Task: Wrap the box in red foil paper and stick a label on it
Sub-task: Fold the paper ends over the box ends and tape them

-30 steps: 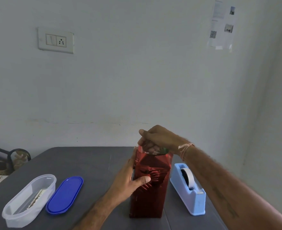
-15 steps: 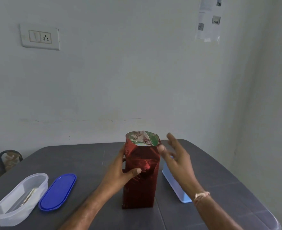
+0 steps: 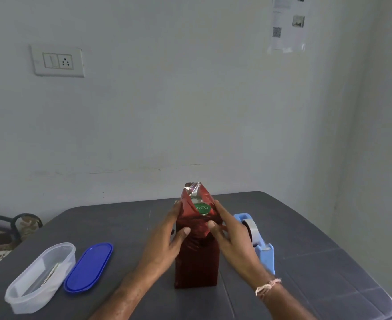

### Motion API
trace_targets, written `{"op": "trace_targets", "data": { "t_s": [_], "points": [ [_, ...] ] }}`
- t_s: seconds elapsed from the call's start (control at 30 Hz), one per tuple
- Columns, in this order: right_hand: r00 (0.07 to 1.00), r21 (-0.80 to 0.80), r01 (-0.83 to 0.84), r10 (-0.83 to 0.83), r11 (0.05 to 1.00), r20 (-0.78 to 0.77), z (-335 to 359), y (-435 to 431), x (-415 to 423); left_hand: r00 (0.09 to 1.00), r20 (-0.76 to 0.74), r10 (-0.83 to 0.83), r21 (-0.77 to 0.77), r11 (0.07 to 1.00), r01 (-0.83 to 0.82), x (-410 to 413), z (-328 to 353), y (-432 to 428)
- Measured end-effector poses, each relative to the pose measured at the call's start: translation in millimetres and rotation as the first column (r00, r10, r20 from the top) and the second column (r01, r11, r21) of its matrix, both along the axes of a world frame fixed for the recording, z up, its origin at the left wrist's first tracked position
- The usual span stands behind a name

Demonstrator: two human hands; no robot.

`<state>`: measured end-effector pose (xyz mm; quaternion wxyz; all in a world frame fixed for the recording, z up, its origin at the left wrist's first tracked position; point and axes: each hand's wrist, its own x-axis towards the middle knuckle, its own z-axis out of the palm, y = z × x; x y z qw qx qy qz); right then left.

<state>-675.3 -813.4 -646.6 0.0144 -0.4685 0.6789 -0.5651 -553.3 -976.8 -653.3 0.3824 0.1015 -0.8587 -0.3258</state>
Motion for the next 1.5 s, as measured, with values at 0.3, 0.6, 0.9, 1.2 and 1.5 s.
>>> {"op": "trace_targets", "data": {
  "t_s": [0.3, 0.6, 0.9, 1.2, 1.5],
  "points": [
    [0.927, 0.187, 0.182, -0.105, 0.965, -0.359, 3, -1, -16, 0.979, 0.197, 0.06, -0.262, 0.965, -0.006, 4, 14, -22],
    [0.922, 0.288, 0.135, -0.014, 0.948, -0.387, 15, 8, -23, 0.95, 0.311, 0.032, -0.298, 0.952, 0.066, 8, 38, -26],
    [0.998, 0.174, 0.032, -0.041, 0.984, 0.053, 39, 1, -37, 0.978, 0.184, 0.099, -0.072, 0.994, -0.087, 4, 58, -11],
    [0.998, 0.141, 0.07, -0.07, 0.987, -0.007, 34, -7, -45, 0.972, 0.23, 0.049, -0.033, 0.999, -0.043, -6, 59, -23],
    [0.979, 0.22, 0.105, -0.063, 0.97, -0.193, 31, -12, -47, 0.97, 0.244, 0.005, 0.004, 1.0, -0.006, -12, 53, -23]
  ]
}}
